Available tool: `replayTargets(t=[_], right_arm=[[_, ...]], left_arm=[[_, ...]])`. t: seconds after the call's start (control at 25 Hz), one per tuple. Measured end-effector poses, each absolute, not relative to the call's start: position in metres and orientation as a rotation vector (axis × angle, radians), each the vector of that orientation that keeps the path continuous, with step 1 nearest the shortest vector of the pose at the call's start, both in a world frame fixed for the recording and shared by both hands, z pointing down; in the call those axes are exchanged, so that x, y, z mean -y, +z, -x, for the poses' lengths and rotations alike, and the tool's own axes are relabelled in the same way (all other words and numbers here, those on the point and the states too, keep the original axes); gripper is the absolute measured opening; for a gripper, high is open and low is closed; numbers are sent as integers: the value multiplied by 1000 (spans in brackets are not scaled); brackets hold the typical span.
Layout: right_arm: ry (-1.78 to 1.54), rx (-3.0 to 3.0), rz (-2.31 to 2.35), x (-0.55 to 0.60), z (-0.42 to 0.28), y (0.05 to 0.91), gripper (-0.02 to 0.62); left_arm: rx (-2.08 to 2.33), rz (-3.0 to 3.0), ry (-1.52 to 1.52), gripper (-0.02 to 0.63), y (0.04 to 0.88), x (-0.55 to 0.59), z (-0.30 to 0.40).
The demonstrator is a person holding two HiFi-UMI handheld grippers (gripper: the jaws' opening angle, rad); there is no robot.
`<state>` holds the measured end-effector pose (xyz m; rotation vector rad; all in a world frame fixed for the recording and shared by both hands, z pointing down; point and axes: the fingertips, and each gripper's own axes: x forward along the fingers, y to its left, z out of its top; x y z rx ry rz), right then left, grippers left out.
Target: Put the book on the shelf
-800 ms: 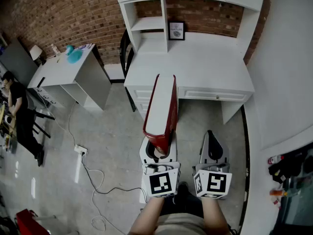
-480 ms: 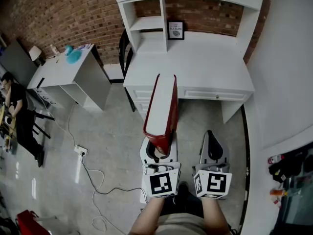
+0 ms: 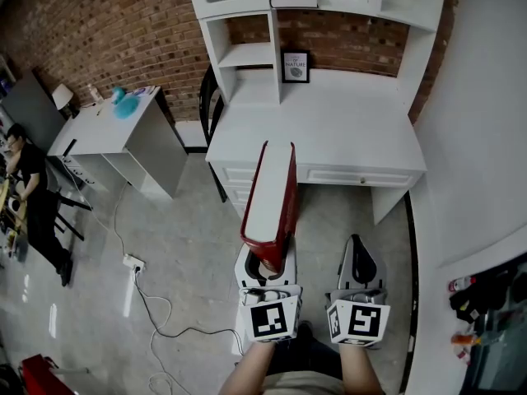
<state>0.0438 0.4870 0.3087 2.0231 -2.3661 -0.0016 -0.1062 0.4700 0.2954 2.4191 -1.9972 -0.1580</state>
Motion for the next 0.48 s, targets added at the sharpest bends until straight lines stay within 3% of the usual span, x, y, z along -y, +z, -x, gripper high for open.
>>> replayTargets(t=[0.48], right_arm=[[45, 2393, -1992, -472, -67, 318, 15]], left_arm=[[2009, -2408, -133, 244, 298, -460, 79]])
